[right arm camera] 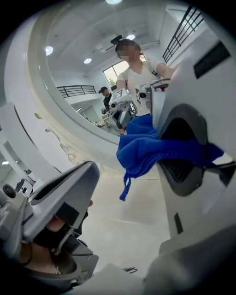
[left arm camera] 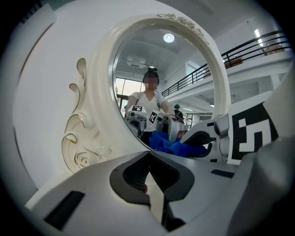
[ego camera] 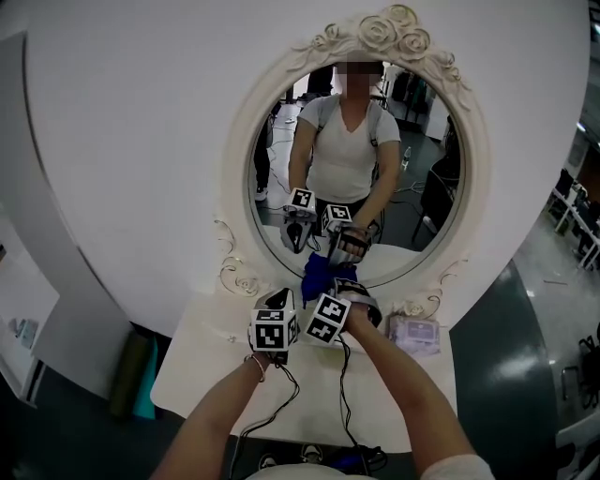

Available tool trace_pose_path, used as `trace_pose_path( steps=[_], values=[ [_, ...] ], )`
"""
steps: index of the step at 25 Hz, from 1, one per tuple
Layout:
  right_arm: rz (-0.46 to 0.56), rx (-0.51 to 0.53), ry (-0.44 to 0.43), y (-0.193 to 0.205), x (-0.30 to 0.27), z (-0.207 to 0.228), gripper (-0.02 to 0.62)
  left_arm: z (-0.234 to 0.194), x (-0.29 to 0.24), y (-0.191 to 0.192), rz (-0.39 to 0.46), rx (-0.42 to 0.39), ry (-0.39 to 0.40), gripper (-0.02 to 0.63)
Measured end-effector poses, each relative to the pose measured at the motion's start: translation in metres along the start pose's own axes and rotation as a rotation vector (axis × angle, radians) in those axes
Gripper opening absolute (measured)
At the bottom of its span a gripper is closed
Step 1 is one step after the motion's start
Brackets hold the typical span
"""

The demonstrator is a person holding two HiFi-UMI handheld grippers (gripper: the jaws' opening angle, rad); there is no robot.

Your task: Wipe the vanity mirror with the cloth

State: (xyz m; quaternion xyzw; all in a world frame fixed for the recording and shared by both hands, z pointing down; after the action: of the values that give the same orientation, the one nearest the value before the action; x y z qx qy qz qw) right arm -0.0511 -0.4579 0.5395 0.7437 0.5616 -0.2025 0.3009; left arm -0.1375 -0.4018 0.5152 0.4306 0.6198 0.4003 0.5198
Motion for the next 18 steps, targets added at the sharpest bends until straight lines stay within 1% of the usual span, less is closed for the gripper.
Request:
trace_pose_path(
  steps=[2, 5, 12, 15, 18],
  values=[
    [-0.012, 0.001, -0.017, 0.003, -0.005, -0.008, 0.063, -0.001, 0.002, 0.004, -0.002, 0.003, 0.003, 0.005],
    [-0.015, 0.002, -0.019, 0.004, -0.009, -0.014, 0.063, -0.005, 0.004, 0.005, -0.001, 0.010, -0.002, 0.005],
    [0.015, -0.031, -0.012, 0.003, 0.005, -0.006, 0.063, -0.001, 0.008, -0.001, 0.014, 0.025, -0.007, 0.006],
    [0.027, -0.007, -0.008, -0.001, 0.021, 0.007, 0.063, 0.002, 0.009, -0.021, 0.044, 0.043, -0.008, 0.006],
    [0.044, 0.020, 0.035, -0.005, 0.046, 0.034, 0.063, 0.007, 0.013, -0.055, 0.096, 0.039, -0.006, 0.005]
  ],
)
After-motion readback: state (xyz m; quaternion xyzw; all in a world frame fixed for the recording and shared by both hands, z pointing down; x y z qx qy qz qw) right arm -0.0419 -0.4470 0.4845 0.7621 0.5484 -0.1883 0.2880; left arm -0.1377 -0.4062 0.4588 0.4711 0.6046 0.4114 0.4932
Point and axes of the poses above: the fingertips, and each gripper's own axes: x backward along the fingers, z to its right, y out of its underside, the point moved 3 cm from there along x, backward along the fingers, and after that the axes turned 2 degrees about -y, right-handed, at the moved point
